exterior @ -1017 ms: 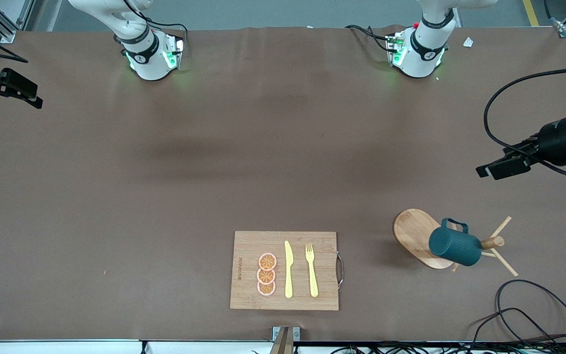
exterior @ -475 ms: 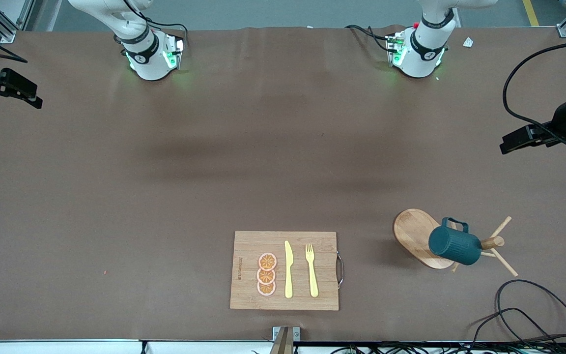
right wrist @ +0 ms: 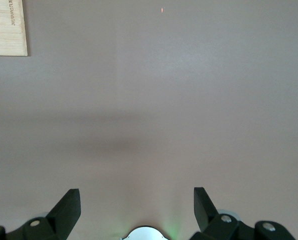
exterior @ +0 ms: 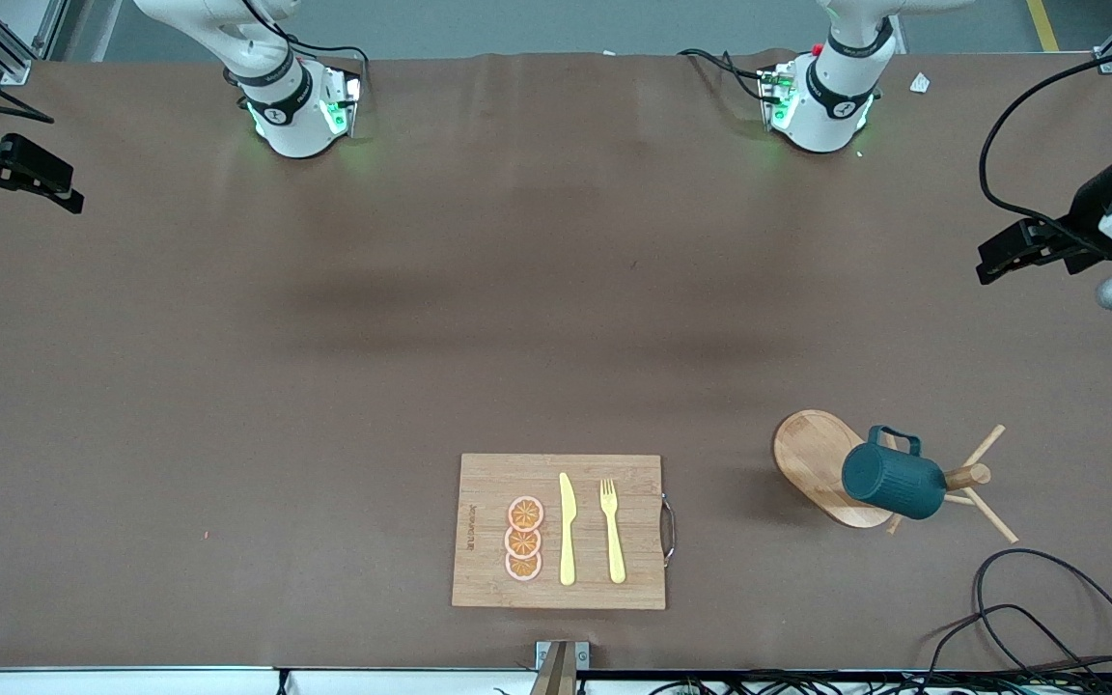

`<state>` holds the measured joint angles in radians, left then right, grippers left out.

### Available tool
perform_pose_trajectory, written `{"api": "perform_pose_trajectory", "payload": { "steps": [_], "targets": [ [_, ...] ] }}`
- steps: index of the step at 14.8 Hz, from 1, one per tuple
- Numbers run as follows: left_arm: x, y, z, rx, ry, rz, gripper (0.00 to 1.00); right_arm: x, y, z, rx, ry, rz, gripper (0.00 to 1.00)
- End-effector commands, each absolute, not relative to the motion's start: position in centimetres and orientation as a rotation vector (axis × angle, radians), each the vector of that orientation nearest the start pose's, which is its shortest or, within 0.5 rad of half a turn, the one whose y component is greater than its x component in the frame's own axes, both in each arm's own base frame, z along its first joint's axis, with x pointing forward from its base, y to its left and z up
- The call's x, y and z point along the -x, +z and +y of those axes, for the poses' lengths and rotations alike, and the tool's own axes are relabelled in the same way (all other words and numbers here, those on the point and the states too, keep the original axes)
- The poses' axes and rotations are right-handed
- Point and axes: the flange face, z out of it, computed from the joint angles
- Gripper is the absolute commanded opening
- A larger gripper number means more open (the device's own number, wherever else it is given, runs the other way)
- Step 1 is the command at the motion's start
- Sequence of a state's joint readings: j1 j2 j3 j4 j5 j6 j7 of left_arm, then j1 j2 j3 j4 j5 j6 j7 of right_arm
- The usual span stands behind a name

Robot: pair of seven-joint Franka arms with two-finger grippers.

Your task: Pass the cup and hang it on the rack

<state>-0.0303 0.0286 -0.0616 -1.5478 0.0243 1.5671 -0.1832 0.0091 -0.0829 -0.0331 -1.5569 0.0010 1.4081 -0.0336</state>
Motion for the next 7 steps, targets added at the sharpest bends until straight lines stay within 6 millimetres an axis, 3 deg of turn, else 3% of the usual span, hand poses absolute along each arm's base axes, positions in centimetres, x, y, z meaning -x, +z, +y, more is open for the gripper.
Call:
{"api": "perform_pose_trajectory", "payload": {
  "steps": [1, 7],
  "targets": [
    [-53.3, 61.6, -5.2, 3.101, -0.049, -0.102, 1.00, -50.2, 66.5, -1.5, 3.114, 0.087, -0.005, 1.00],
    [-52.5, 62.5, -7.5, 3.112, -0.064, -0.037, 1.00, -50.2, 66.5, -1.4, 3.111, 0.087, -0.008, 1.00]
  ]
}}
